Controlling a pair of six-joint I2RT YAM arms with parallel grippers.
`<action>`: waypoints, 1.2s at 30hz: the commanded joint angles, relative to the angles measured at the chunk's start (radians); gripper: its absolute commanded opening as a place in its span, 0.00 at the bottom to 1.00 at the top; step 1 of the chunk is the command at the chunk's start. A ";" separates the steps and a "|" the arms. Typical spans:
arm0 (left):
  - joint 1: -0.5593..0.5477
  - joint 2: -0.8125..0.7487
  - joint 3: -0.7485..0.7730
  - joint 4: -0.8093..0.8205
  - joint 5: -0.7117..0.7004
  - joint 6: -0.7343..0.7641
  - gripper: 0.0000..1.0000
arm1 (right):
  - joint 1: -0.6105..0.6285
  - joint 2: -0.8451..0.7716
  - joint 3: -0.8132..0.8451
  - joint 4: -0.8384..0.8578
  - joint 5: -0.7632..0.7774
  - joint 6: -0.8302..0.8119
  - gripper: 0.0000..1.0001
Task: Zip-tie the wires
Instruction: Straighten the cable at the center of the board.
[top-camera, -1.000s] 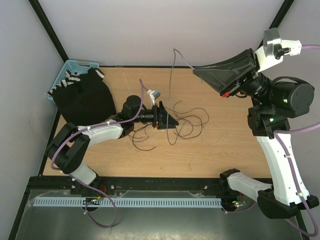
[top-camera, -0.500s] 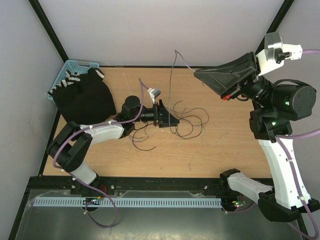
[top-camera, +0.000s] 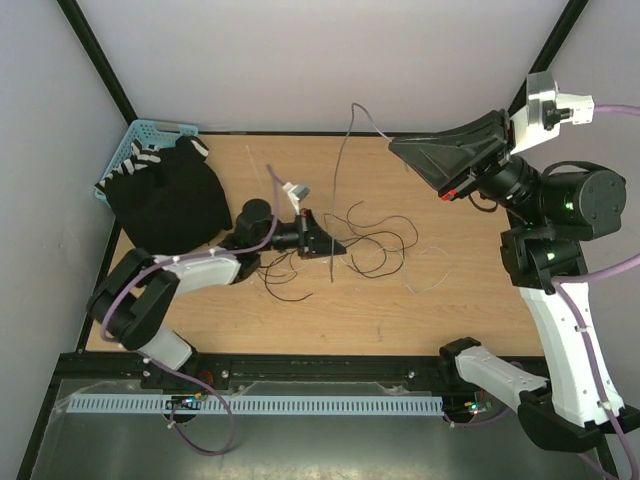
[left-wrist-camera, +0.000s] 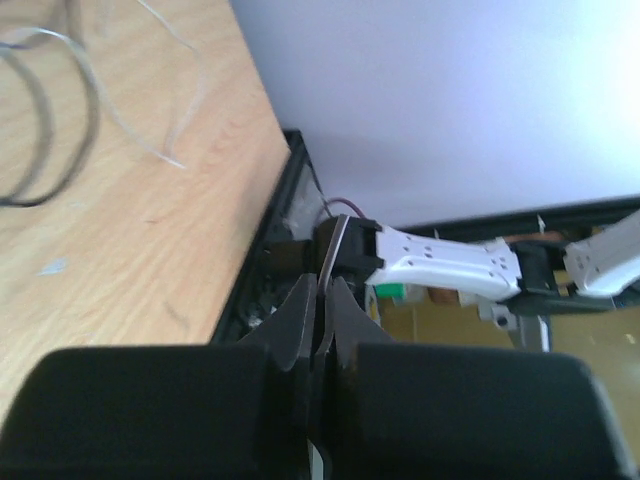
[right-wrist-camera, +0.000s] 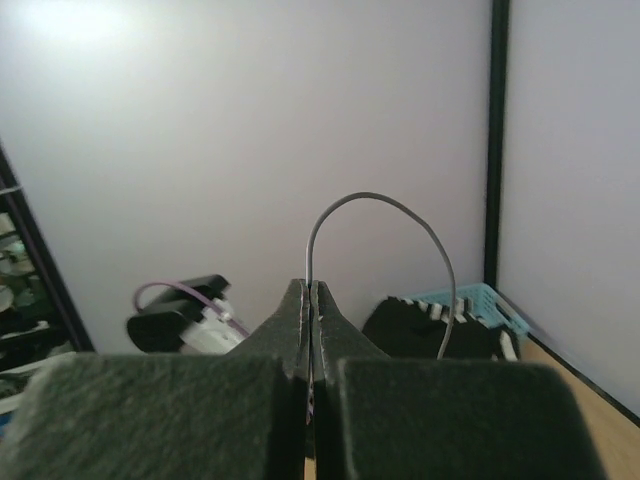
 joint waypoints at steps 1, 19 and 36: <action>0.108 -0.142 -0.108 -0.038 -0.081 0.109 0.00 | 0.001 -0.041 0.004 -0.216 0.125 -0.179 0.00; 0.244 -0.790 -0.347 -0.877 -0.893 0.432 0.00 | 0.002 0.050 -0.521 -0.625 1.154 -0.601 0.00; 0.244 -0.764 -0.389 -0.926 -1.089 0.482 0.00 | 0.001 0.211 -0.664 -0.495 1.278 -0.588 0.00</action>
